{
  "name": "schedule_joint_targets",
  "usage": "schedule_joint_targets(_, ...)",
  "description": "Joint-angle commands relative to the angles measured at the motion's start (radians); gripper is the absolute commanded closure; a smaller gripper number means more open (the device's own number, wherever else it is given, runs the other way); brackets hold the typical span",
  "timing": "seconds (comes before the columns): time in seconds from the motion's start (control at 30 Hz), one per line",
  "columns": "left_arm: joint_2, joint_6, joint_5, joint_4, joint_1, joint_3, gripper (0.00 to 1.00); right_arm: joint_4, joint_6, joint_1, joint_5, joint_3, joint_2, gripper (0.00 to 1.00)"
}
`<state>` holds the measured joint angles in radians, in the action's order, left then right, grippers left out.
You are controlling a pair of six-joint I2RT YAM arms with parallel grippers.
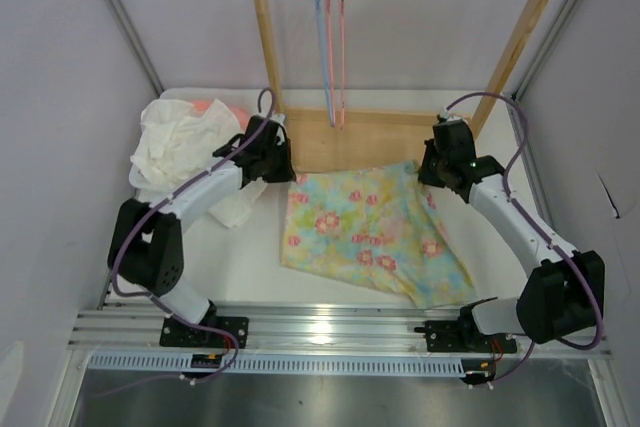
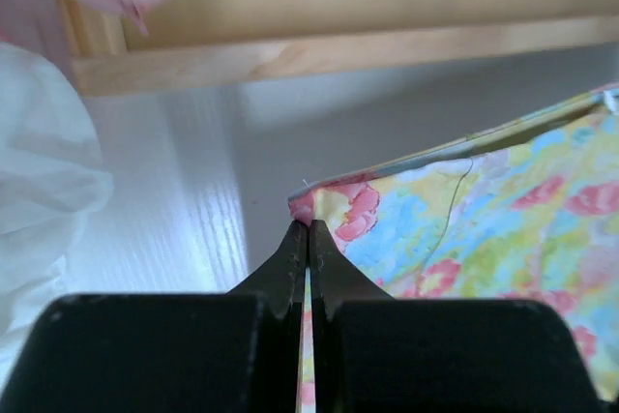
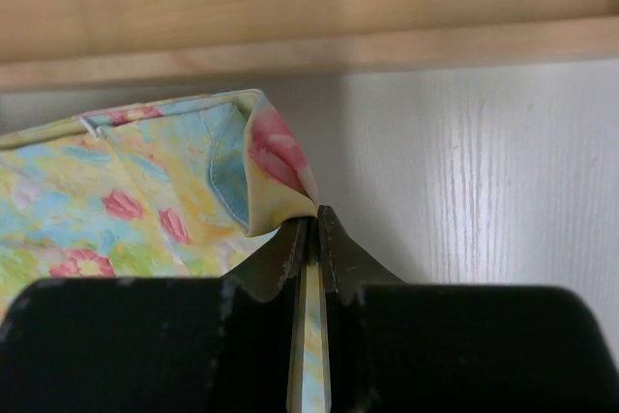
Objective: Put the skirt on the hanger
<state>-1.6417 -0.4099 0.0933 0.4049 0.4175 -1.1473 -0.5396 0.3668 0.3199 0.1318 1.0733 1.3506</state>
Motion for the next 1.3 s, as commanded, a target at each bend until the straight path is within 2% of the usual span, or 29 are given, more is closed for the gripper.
schedule_joint_targets(0.0, 0.133, -0.042, -0.012, 0.011, -0.002, -0.103, 1.00, -0.019, 0.012, -0.073, -0.030, 0.178, -0.003, 1.00)
schedule_joint_targets(0.03, 0.146, -0.052, -0.018, 0.011, -0.002, -0.126, 1.00, -0.022, 0.014, -0.088, -0.031, 0.178, 0.013, 1.00)
schedule_joint_targets(0.2, 0.165, -0.128, -0.072, -0.038, -0.028, -0.320, 1.00, -0.014, 0.024, -0.165, -0.110, 0.424, 0.114, 1.00)
schedule_joint_targets(0.4, 0.008, -0.107, -0.066, -0.046, -0.065, -0.665, 1.00, 0.026, 0.069, -0.245, -0.227, 0.666, 0.240, 1.00)
schedule_joint_targets(0.5, -0.044, -0.119, -0.040, -0.086, -0.080, -0.736, 1.00, 0.058, 0.080, -0.249, -0.233, 0.755, 0.280, 1.00)
schedule_joint_targets(0.77, -0.056, -0.135, -0.004, -0.233, -0.103, -0.753, 1.00, 0.155, 0.104, -0.280, -0.244, 0.849, 0.344, 1.00)
schedule_joint_targets(0.9, -0.136, -0.153, 0.031, -0.202, -0.128, -0.865, 1.00, 0.171, 0.115, -0.297, -0.271, 0.942, 0.413, 1.00)
schedule_joint_targets(1.13, -0.164, -0.168, 0.045, -0.330, -0.129, -0.844, 1.00, 0.267, 0.121, -0.298, -0.258, 0.994, 0.478, 1.00)
schedule_joint_targets(1.27, -0.243, -0.156, 0.062, -0.275, -0.129, -0.974, 1.00, 0.208, 0.123, -0.298, -0.256, 1.070, 0.531, 1.00)
